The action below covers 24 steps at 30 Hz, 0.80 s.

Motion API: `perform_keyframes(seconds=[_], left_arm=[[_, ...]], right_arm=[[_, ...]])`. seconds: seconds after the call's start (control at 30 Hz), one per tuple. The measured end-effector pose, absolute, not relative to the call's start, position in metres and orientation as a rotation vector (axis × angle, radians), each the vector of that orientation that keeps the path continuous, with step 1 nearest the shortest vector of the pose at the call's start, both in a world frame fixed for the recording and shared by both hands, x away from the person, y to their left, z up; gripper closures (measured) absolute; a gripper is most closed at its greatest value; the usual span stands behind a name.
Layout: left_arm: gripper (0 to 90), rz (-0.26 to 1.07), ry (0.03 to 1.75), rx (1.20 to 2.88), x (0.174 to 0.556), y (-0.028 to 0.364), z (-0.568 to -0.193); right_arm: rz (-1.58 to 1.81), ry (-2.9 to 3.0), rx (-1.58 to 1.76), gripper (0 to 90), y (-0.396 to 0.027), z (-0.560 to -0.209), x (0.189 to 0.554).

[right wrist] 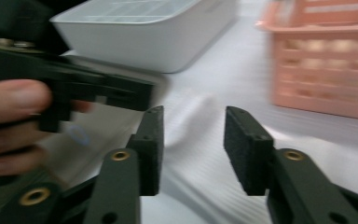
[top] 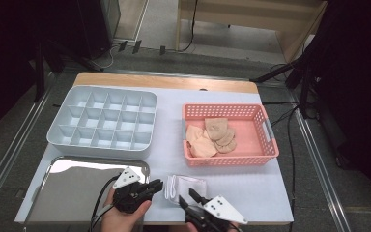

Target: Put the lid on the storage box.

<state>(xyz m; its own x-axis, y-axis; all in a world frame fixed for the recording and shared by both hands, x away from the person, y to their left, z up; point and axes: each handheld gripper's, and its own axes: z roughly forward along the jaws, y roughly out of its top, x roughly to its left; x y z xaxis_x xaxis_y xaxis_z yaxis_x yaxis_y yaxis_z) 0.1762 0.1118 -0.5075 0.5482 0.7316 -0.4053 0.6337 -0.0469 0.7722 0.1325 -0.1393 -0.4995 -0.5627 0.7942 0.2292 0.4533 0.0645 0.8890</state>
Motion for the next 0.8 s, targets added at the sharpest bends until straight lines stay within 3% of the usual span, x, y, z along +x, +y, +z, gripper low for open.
perform_keyframes(seconds=[0.2, 0.43, 0.7, 0.73, 0.8], left_arm=[[82.4, 0.096, 1.09, 1.748, 0.173, 0.104, -0.505], [80.7, 0.111, 1.055, 1.758, 0.172, 0.093, -0.502], [61.3, 0.223, 1.092, 1.9, 0.173, 0.064, -0.511], [62.4, 0.253, 1.098, 1.923, 0.173, 0.062, -0.513], [73.9, 0.3, 1.11, 1.947, 0.173, 0.058, -0.515]], right_arm=[[1.378, 1.923, 1.455, 71.6, -0.193, -0.504, 0.138], [1.379, 1.963, 1.497, 70.1, -0.203, -0.512, 0.13], [1.363, 1.962, 1.536, 66.0, -0.194, -0.521, 0.132], [1.361, 1.955, 1.533, 64.8, -0.193, -0.521, 0.132], [1.342, 1.955, 1.53, 63.3, -0.19, -0.522, 0.131]])
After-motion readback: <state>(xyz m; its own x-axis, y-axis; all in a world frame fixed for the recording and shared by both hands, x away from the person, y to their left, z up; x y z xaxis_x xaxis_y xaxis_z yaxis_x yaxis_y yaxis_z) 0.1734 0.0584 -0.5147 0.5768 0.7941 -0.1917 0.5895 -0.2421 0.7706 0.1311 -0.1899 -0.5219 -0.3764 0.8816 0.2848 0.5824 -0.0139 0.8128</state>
